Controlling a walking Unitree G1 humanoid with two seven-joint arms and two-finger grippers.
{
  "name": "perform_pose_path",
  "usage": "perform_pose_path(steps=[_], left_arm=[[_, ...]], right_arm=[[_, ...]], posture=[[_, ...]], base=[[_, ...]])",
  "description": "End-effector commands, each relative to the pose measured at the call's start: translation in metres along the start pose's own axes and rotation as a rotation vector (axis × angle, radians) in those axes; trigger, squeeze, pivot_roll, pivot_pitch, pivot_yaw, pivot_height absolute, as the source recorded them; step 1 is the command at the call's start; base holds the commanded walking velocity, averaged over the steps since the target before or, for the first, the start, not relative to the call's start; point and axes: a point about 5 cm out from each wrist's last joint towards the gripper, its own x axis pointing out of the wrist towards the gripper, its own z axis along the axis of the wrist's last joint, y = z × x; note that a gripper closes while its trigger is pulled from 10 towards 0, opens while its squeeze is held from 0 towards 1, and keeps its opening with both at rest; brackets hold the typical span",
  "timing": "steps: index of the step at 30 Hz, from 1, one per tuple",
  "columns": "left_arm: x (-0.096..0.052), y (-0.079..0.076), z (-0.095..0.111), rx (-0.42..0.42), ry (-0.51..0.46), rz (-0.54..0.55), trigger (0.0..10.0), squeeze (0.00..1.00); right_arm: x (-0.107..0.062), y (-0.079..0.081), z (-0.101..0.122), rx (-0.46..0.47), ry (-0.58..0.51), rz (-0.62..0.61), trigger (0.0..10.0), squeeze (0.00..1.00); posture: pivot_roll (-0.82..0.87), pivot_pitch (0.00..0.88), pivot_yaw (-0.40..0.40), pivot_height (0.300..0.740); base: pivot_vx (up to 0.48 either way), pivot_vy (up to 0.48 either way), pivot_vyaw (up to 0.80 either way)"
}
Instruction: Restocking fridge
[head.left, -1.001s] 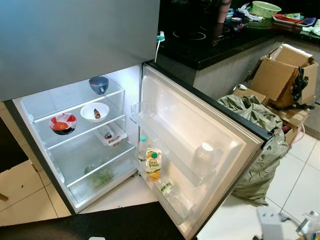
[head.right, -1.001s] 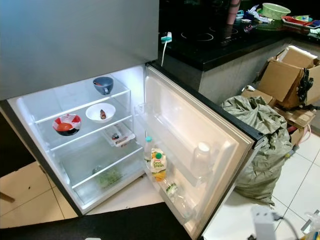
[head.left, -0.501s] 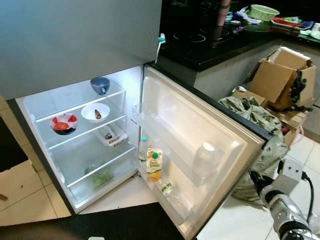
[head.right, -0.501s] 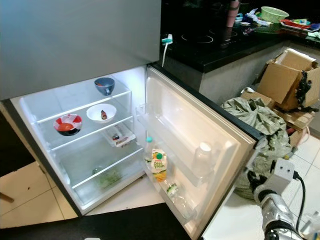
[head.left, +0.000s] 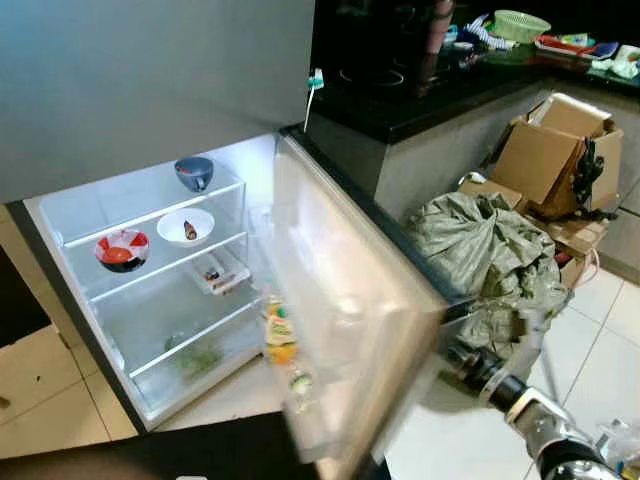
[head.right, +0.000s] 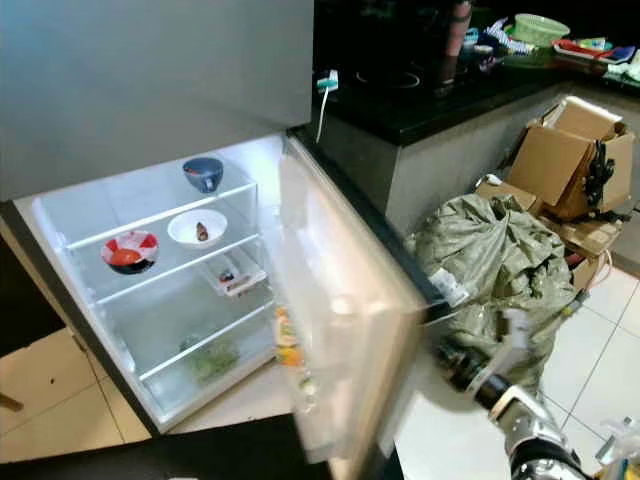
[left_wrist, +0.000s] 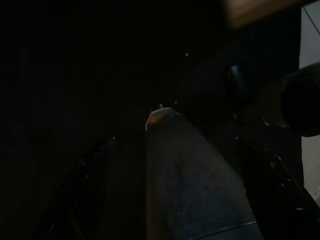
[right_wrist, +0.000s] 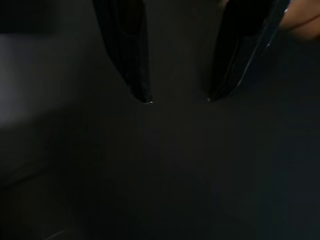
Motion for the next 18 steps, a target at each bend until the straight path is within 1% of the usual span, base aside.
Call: perform_pose_path(steps=[1, 2, 3, 4, 5, 6, 7, 8, 9, 10, 11, 12, 13, 14, 16, 17, 18], left_arm=[[-0.001, 0.000, -0.009, -0.007, 0.034, 0.000, 10.0, 0.00], [-0.001, -0.001, -0.009, -0.007, 0.034, -0.001, 10.0, 0.00], [-0.001, -0.001, -0.009, -0.007, 0.034, -0.001, 10.0, 0.00], [-0.001, -0.001, -0.009, -0.006, 0.033, -0.002, 10.0, 0.00], [-0.001, -0.001, -0.009, -0.006, 0.033, -0.002, 10.0, 0.00], [-0.001, -0.002, -0.009, -0.005, 0.033, -0.004, 10.0, 0.00], [-0.001, -0.002, -0.009, -0.005, 0.033, -0.004, 10.0, 0.00], [-0.001, -0.002, -0.009, -0.004, 0.032, -0.004, 10.0, 0.00], [-0.001, -0.001, -0.008, -0.004, 0.032, -0.003, 10.0, 0.00], [-0.001, -0.001, -0.008, -0.004, 0.031, -0.002, 10.0, 0.00], [-0.001, -0.001, -0.008, -0.003, 0.031, 0.000, 10.0, 0.00], [-0.001, -0.001, -0.008, -0.003, 0.031, 0.000, 10.0, 0.00], [-0.001, -0.001, -0.008, -0.003, 0.032, 0.000, 10.0, 0.00], [-0.001, -0.001, -0.008, -0.003, 0.032, 0.000, 10.0, 0.00], [-0.001, -0.001, -0.009, -0.003, 0.033, 0.001, 10.0, 0.00], [-0.001, -0.001, -0.009, -0.003, 0.033, 0.001, 10.0, 0.00], [-0.001, -0.001, -0.009, -0.003, 0.033, 0.001, 10.0, 0.00]], right_arm=[[0.006, 0.006, -0.006, 0.028, 0.039, 0.090, 10.0, 0.00], [0.011, 0.011, -0.009, 0.050, 0.056, 0.147, 10.0, 0.00], [0.011, 0.011, -0.009, 0.050, 0.056, 0.147, 10.0, 0.00], [0.015, 0.011, -0.010, 0.046, 0.060, 0.153, 10.0, 0.00], [0.015, 0.011, -0.010, 0.046, 0.060, 0.153, 10.0, 0.00], [0.016, 0.007, -0.010, 0.024, 0.052, 0.098, 10.0, 0.00], [0.016, 0.007, -0.010, 0.024, 0.052, 0.098, 10.0, 0.00], [0.014, 0.000, -0.009, -0.024, 0.048, -0.019, 10.0, 0.00], [0.011, -0.009, -0.008, -0.076, 0.045, -0.165, 10.0, 0.00], [0.007, -0.014, -0.007, -0.106, 0.043, -0.252, 10.0, 0.00], [0.003, -0.019, -0.004, -0.114, 0.024, -0.348, 10.0, 0.00], [0.003, -0.019, -0.004, -0.114, 0.024, -0.348, 10.0, 0.00], [0.000, -0.022, -0.003, -0.110, 0.010, -0.398, 10.0, 0.00], [0.000, -0.022, -0.003, -0.110, 0.010, -0.398, 10.0, 0.00], [-0.014, -0.031, -0.006, -0.134, 0.052, -0.591, 10.0, 0.00], [-0.019, -0.033, -0.009, -0.154, 0.084, -0.653, 10.0, 0.00], [-0.019, -0.033, -0.009, -0.154, 0.084, -0.653, 10.0, 0.00]], posture=[[-0.03, 0.000, -0.049, 0.740], [-0.03, 0.000, -0.049, 0.740], [-0.03, 0.000, -0.049, 0.740], [-0.03, 0.000, -0.047, 0.740], [-0.03, 0.000, -0.047, 0.740], [-0.02, 0.000, -0.048, 0.740], [-0.02, 0.000, -0.048, 0.740], [-0.02, 0.000, -0.050, 0.740], [-0.02, 0.000, -0.052, 0.740], [-0.02, 0.000, -0.052, 0.740], [-0.02, 0.000, -0.052, 0.740], [-0.02, 0.000, -0.052, 0.740], [-0.02, 0.000, -0.053, 0.740], [-0.02, 0.000, -0.053, 0.740], [-0.02, 0.000, -0.053, 0.740], [-0.02, 0.000, -0.053, 0.740], [-0.02, 0.000, -0.053, 0.740]], base=[[0.000, 0.000, 0.00], [0.000, 0.000, 0.00], [0.000, 0.000, 0.00], [0.000, 0.000, 0.00], [0.000, 0.000, 0.00], [0.000, 0.000, 0.00], [0.000, 0.000, 0.00], [0.000, 0.000, 0.00], [0.000, 0.000, 0.00], [0.000, 0.000, 0.00], [0.000, 0.000, 0.00], [0.000, 0.000, 0.00], [0.000, 0.000, 0.00], [0.000, 0.000, 0.00], [0.000, 0.000, 0.00], [0.000, 0.000, 0.00], [0.000, 0.000, 0.00]])
